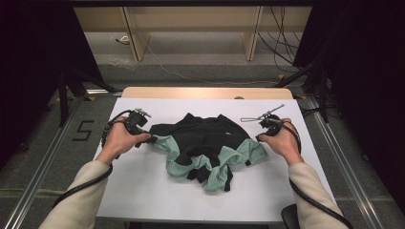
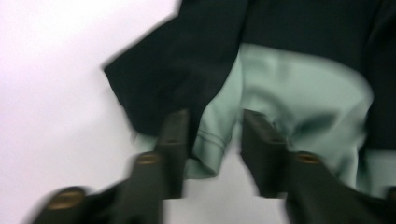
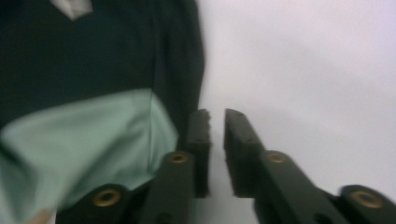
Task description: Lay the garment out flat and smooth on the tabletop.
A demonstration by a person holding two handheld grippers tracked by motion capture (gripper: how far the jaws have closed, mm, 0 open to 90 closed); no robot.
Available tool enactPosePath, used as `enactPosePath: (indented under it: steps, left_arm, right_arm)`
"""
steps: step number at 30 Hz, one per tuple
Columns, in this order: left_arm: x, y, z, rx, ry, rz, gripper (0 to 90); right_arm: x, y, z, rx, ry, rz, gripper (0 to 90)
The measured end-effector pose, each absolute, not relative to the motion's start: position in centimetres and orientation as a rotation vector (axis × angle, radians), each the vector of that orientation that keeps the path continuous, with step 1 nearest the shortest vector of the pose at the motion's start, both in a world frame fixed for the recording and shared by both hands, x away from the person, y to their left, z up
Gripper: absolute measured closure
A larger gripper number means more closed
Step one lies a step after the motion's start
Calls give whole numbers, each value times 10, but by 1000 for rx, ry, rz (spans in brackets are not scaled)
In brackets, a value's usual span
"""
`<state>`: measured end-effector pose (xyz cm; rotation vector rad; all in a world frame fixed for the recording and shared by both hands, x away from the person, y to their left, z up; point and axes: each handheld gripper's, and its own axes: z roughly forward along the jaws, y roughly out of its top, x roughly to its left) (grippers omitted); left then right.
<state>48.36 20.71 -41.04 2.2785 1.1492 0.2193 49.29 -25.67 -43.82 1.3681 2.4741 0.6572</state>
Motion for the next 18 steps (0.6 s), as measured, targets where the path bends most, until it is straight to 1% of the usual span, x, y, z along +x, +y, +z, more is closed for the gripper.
enactPosePath:
  steps: [1, 3, 5, 6, 7, 9, 11, 12, 15, 17, 18]
  left_arm:
    - [490, 206, -405, 2239, 1159, 243, 533]
    - [504, 199, -402, 2215, 1147, 293, 521]
    - [517, 189, -405, 2218, 1130, 329, 487]
    - [527, 182, -410, 2225, 1115, 342, 485]
    - [534, 176, -415, 2238, 1113, 340, 497]
    - [546, 167, -426, 2254, 1127, 325, 488]
    - [557, 162, -437, 2274, 1160, 297, 478]
    - [561, 161, -442, 2281, 1187, 289, 480]
    - [570, 160, -455, 2321, 1226, 246, 487]
    - [571, 158, -459, 2338, 1224, 220, 496]
    - [571, 156, -460, 2346, 1213, 195, 501]
  right_arm:
    - [496, -256, -437, 1364, 2455, 683, 764]
    - [503, -251, -435, 1355, 2423, 718, 713]
    - [513, -240, -438, 1343, 2404, 762, 683]
    - [516, -237, -440, 1337, 2410, 780, 667]
    - [522, -230, -443, 1323, 2415, 809, 652]
    - [529, -222, -450, 1338, 2422, 827, 621]
    - [536, -216, -459, 1352, 2436, 839, 567]
    - [539, -214, -463, 1349, 2442, 826, 559]
    - [544, -211, -471, 1372, 2448, 818, 562]
    - [545, -210, -473, 1358, 2445, 808, 614]
    - [545, -209, -473, 1334, 2457, 806, 661]
